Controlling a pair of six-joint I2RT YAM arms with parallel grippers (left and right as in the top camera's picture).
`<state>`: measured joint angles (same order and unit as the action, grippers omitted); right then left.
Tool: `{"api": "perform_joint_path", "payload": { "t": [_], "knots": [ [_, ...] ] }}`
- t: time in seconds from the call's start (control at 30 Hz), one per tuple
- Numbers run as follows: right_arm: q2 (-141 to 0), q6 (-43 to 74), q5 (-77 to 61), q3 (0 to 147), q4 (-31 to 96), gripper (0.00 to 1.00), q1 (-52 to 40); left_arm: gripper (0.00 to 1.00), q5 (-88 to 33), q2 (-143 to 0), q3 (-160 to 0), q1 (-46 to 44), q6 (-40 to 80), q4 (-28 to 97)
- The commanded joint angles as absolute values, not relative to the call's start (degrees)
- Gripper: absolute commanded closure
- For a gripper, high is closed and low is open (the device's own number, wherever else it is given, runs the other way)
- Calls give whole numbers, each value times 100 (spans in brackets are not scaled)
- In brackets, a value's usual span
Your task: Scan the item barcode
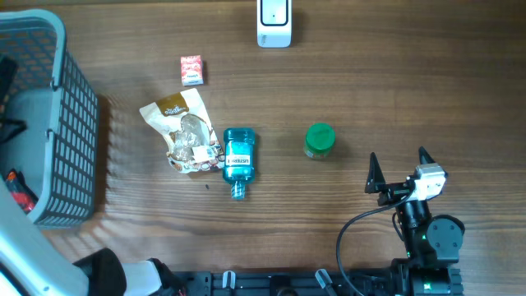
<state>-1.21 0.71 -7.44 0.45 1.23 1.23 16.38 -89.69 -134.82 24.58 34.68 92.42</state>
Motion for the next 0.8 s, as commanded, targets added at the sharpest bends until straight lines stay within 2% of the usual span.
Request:
{"api": "perform_joint_path", "payload": {
  "t": [0.0,0.2,0.3,0.47,0.67,0.77],
  "knots": [
    [-91,3,-705,97,95,0,119,0,261,-9183,-13150,3363,1505,9233],
    [-91,3,-705,97,95,0,119,0,-703,-9179,-12637,4383,1212,8873],
    [-91,1,-707,97,95,0,119,0,-703,-9177,-11290,4646,1066,8348],
    [-91,3,-705,97,95,0,119,0,-657,-9021,-8635,4812,808,6799],
    [-91,3,-705,97,95,0,119,0,714,-9021,-7870,4814,701,6180],
    [-91,3,-707,97,95,0,119,0,1278,-9087,-7867,4814,-54,5992]
  ]
}}
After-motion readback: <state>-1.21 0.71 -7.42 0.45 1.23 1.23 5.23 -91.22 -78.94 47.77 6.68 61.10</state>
